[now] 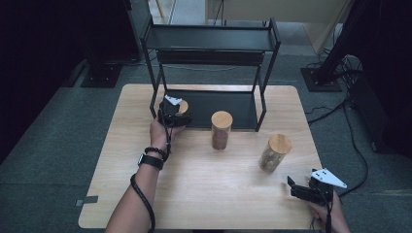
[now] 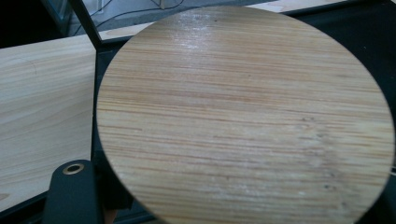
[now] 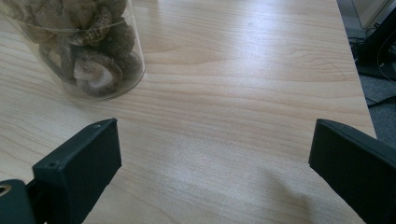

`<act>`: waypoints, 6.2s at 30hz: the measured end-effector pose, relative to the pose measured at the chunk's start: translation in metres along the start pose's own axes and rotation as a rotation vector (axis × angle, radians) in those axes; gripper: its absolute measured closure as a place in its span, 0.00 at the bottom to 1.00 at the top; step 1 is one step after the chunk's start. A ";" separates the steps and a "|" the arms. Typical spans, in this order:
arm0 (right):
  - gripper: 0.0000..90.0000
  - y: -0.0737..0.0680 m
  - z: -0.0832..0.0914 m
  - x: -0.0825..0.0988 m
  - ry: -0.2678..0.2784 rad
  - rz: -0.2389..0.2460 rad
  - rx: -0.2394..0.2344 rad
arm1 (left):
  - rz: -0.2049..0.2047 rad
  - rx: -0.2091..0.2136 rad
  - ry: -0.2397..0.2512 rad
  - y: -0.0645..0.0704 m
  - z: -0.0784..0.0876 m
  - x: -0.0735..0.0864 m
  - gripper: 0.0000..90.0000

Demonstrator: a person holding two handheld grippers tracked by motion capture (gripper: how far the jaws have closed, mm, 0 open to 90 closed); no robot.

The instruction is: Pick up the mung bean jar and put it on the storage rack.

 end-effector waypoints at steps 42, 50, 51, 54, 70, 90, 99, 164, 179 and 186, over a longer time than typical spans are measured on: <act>0.02 -0.001 0.000 0.000 0.000 0.011 -0.008 | 0.015 -0.024 -0.023 -0.009 -0.048 -0.002 0.28; 0.02 0.000 0.000 0.000 0.002 0.006 -0.003 | 0.015 -0.002 -0.016 -0.007 -0.044 0.002 0.23; 0.02 0.000 0.001 0.000 0.003 0.007 -0.002 | 0.016 -0.002 -0.014 -0.007 -0.043 0.002 0.21; 0.02 -0.001 0.001 0.000 0.003 0.007 -0.002 | 0.011 -0.005 -0.015 -0.005 -0.041 0.005 0.21; 0.02 -0.001 0.001 0.001 0.007 0.009 -0.001 | -0.016 0.015 -0.002 -0.001 -0.020 0.025 0.10; 0.02 -0.002 0.001 0.001 0.006 0.010 0.006 | 0.017 0.052 0.025 -0.006 -0.002 0.059 0.10; 0.04 -0.002 0.002 0.001 0.008 0.016 0.011 | 0.034 0.042 0.011 -0.017 0.005 0.074 0.10; 0.02 -0.003 0.001 0.001 -0.004 0.009 0.025 | 0.052 0.061 -0.032 -0.029 0.027 0.117 0.10; 0.02 -0.002 0.001 0.001 -0.006 0.009 0.029 | 0.047 0.071 -0.033 -0.033 0.037 0.126 0.10; 0.02 -0.003 0.001 0.001 -0.006 0.010 0.029 | 0.043 0.074 -0.034 -0.034 0.042 0.131 0.10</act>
Point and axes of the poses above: each handheld gripper's, and its own axes: z roughly backward along the jaws, x roughly out of its underside, y roughly to its right, the point moved 3 cm from there along -z, roughly forward along the jaws, and after that the axes turned 4 degrees about -y, right-handed, at the moved point
